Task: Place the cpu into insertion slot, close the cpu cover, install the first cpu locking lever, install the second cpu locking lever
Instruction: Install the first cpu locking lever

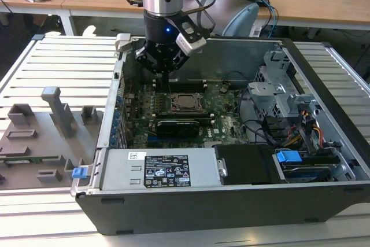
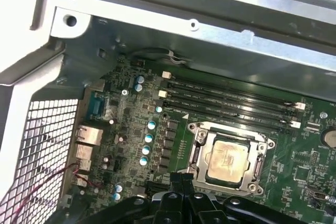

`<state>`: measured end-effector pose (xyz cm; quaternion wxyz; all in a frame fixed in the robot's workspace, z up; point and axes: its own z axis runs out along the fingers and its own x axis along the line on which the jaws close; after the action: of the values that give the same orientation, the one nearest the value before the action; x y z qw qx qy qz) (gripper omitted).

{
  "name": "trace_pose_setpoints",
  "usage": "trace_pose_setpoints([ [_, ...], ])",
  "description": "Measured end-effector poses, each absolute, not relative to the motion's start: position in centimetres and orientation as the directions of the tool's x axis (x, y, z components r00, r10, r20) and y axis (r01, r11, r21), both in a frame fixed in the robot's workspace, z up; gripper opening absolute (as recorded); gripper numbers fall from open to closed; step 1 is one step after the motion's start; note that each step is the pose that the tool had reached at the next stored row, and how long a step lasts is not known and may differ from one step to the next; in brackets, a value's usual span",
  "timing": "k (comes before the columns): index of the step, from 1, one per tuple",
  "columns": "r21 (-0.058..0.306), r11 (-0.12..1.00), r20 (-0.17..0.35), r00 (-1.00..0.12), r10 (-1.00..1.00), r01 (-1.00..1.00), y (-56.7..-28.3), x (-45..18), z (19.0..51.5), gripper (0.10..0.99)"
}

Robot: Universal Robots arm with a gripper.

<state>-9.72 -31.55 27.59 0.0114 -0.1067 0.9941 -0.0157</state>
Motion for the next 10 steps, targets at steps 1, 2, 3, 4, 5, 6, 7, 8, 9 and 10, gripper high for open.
trace_pose_setpoints([
  [1,-0.034,0.977,-0.019,-0.977,-0.212,-0.212,-31.5,-9.8,27.6,0.106],
  [2,-0.034,0.977,-0.019,-0.977,-0.212,-0.212,-31.4,-9.9,27.6,0.106],
  [3,-0.034,0.977,-0.019,-0.977,-0.213,-0.212,-31.2,-10.0,27.6,0.106],
  [4,-0.034,0.977,-0.019,-0.977,-0.213,-0.212,-31.1,-10.1,27.6,0.106],
  [5,-0.034,0.977,-0.019,-0.977,-0.213,-0.212,-30.9,-10.1,27.6,0.106],
  [6,-0.034,0.977,-0.019,-0.977,-0.213,-0.212,-29.9,-10.1,27.5,0.106],
  [7,-0.034,0.977,-0.019,-0.977,-0.212,-0.212,-29.1,-10.1,27.5,0.106],
  [8,-0.034,0.977,-0.019,-0.977,-0.212,-0.212,-28.7,-10.1,27.5,0.106],
  [9,-0.034,0.977,-0.019,-0.977,-0.212,-0.212,-28.4,-10.1,27.4,0.106],
  [10,-0.034,0.977,-0.019,-0.977,-0.212,-0.212,-28.2,-10.1,27.4,0.106],
])
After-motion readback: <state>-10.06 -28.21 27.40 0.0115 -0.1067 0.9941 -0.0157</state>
